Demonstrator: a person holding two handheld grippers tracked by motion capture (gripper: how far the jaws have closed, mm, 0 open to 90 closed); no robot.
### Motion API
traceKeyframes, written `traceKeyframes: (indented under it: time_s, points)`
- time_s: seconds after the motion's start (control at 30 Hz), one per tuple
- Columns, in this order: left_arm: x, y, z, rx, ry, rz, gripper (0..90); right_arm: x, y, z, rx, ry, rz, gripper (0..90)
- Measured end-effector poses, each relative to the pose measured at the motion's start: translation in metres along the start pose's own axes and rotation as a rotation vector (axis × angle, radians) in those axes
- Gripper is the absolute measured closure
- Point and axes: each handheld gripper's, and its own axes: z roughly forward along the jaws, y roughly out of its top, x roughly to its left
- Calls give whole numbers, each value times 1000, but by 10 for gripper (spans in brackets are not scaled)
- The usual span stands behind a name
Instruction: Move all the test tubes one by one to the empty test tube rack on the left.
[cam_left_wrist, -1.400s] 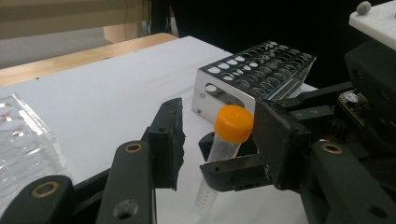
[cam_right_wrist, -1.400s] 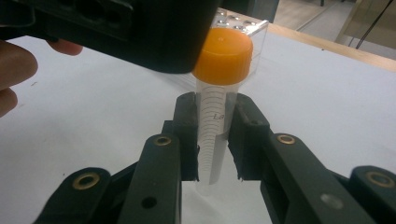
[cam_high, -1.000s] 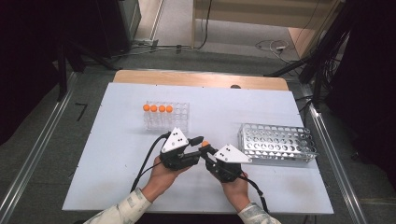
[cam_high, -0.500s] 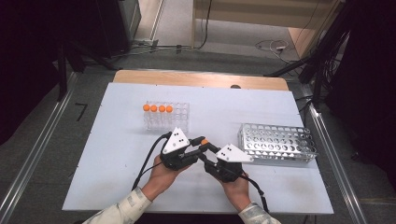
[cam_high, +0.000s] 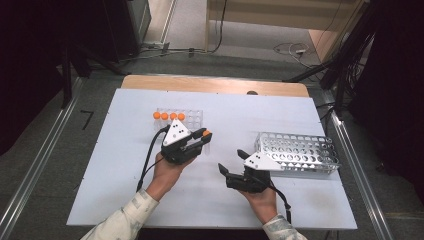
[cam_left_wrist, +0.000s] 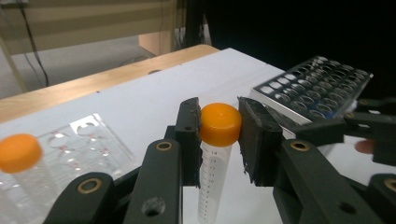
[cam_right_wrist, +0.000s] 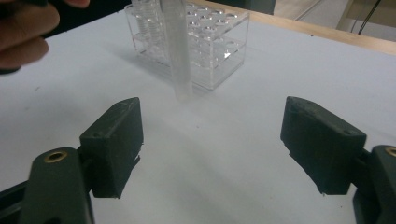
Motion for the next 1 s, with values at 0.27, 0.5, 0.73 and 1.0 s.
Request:
traceKeyframes:
  time_s: [0.27, 0.5, 0.73, 1.0]
  points:
    - [15, 12, -3, -18, 55, -9, 705, -2, -3, 3, 34, 8, 7, 156]
    - [29, 20, -5, -32, 108, -19, 705, -2, -4, 4, 44, 6, 3, 158]
    - [42, 27, -2, -42, 182, -5, 706, 0, -4, 4, 47, 10, 1, 168]
    - [52, 35, 5, -58, 232, 4, 706, 0, -5, 4, 49, 8, 2, 174]
